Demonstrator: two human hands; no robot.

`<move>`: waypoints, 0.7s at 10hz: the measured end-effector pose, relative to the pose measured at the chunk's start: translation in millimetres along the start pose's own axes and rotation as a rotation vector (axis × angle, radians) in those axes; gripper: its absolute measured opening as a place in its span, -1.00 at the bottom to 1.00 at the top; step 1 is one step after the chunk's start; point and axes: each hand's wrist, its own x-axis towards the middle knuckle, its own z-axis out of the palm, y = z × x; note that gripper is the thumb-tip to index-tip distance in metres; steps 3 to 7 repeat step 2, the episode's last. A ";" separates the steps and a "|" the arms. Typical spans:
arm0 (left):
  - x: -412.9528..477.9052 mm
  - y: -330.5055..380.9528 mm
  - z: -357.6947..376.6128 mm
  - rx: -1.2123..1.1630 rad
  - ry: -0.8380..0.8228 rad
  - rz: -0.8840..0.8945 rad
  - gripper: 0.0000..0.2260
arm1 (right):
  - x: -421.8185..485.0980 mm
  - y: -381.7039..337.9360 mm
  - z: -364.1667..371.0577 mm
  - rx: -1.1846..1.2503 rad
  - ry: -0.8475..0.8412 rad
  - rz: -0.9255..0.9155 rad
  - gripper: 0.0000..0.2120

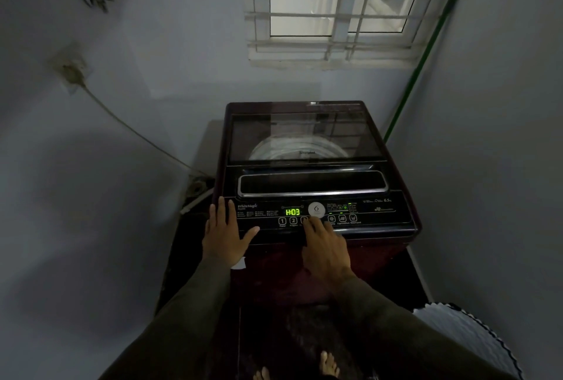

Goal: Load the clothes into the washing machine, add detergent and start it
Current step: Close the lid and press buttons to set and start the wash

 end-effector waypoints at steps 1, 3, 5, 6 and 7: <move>-5.0 3.9 0.8 0.008 0.064 0.020 -0.23 | -2.8 4.5 0.4 0.041 0.083 -0.015 -0.46; -11.4 10.9 2.6 0.032 0.154 0.086 -0.27 | -0.3 9.5 4.0 0.011 0.145 -0.028 -0.39; -11.4 10.9 2.6 0.032 0.154 0.086 -0.27 | -0.3 9.5 4.0 0.011 0.145 -0.028 -0.39; -11.4 10.9 2.6 0.032 0.154 0.086 -0.27 | -0.3 9.5 4.0 0.011 0.145 -0.028 -0.39; -11.4 10.9 2.6 0.032 0.154 0.086 -0.27 | -0.3 9.5 4.0 0.011 0.145 -0.028 -0.39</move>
